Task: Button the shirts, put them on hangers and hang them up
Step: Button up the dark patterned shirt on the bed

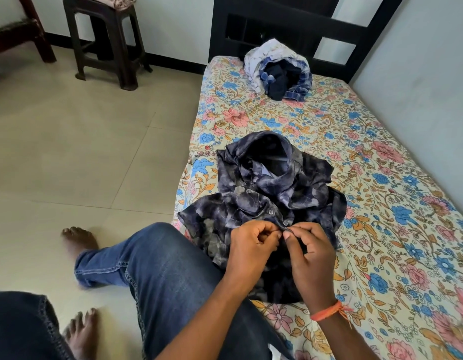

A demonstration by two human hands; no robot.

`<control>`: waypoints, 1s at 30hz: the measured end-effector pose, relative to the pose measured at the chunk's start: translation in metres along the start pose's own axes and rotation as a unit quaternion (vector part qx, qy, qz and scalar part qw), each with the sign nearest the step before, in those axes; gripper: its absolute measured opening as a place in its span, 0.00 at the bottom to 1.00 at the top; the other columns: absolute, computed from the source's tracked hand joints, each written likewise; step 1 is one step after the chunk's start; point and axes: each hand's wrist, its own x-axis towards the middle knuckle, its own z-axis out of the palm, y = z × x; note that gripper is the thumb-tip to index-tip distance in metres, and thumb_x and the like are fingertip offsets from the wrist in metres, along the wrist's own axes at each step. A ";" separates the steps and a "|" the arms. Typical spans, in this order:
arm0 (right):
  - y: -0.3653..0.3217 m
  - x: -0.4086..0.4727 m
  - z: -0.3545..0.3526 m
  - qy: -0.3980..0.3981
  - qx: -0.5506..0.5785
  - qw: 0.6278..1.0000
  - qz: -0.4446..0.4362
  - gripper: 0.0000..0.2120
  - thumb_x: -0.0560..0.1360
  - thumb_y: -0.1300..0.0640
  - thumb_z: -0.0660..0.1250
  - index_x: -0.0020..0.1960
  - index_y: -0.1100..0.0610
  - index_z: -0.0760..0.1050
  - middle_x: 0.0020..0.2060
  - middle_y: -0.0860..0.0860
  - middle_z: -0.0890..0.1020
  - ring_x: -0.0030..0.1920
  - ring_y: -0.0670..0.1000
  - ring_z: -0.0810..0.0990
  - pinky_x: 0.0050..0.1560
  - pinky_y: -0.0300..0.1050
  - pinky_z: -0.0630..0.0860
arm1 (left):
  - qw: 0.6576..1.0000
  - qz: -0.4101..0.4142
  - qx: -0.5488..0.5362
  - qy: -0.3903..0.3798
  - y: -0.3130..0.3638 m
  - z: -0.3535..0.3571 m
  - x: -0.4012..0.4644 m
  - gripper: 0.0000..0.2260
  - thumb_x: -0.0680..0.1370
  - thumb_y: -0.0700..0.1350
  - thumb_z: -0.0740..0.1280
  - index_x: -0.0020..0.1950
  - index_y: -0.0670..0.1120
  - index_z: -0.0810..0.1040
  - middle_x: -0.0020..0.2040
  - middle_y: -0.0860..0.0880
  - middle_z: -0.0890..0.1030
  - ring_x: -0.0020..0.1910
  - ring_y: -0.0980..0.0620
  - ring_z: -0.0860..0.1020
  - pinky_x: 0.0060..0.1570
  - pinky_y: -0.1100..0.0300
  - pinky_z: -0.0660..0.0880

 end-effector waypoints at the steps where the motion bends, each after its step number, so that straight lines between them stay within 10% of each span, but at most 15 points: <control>1: 0.000 0.000 -0.001 -0.001 0.003 1.000 0.008 0.06 0.74 0.64 0.68 0.47 0.64 0.82 0.44 0.49 0.78 0.48 0.34 0.76 0.47 0.23 0.68 | 1.000 0.012 0.001 0.000 0.000 0.000 0.000 0.04 0.77 0.40 0.71 0.42 0.44 0.83 0.38 0.51 0.82 0.36 0.51 0.82 0.41 0.52 0.81; 17: 0.007 0.004 -0.007 -0.121 0.020 0.992 -0.033 0.08 0.75 0.65 0.64 0.47 0.65 0.82 0.43 0.48 0.75 0.44 0.45 0.77 0.43 0.36 0.74 | 0.988 0.110 0.105 0.001 -0.020 0.002 0.005 0.07 0.79 0.37 0.66 0.42 0.41 0.81 0.37 0.48 0.78 0.37 0.51 0.78 0.38 0.48 0.77; 24: 0.016 0.009 -0.009 -0.089 0.013 0.996 0.006 0.03 0.71 0.67 0.75 0.43 0.61 0.84 0.41 0.48 0.78 0.43 0.43 0.79 0.44 0.32 0.75 | 0.997 0.031 0.063 -0.018 -0.017 0.005 0.003 0.08 0.79 0.41 0.65 0.47 0.45 0.84 0.43 0.52 0.81 0.39 0.55 0.81 0.43 0.51 0.80; 30: 0.007 0.001 0.000 -0.067 -0.017 0.997 -0.022 0.05 0.70 0.68 0.76 0.39 0.61 0.81 0.40 0.47 0.77 0.39 0.44 0.77 0.38 0.36 0.75 | 1.000 -0.006 0.027 -0.004 -0.007 0.003 0.001 0.15 0.78 0.48 0.68 0.34 0.42 0.79 0.29 0.46 0.78 0.27 0.49 0.74 0.29 0.53 0.74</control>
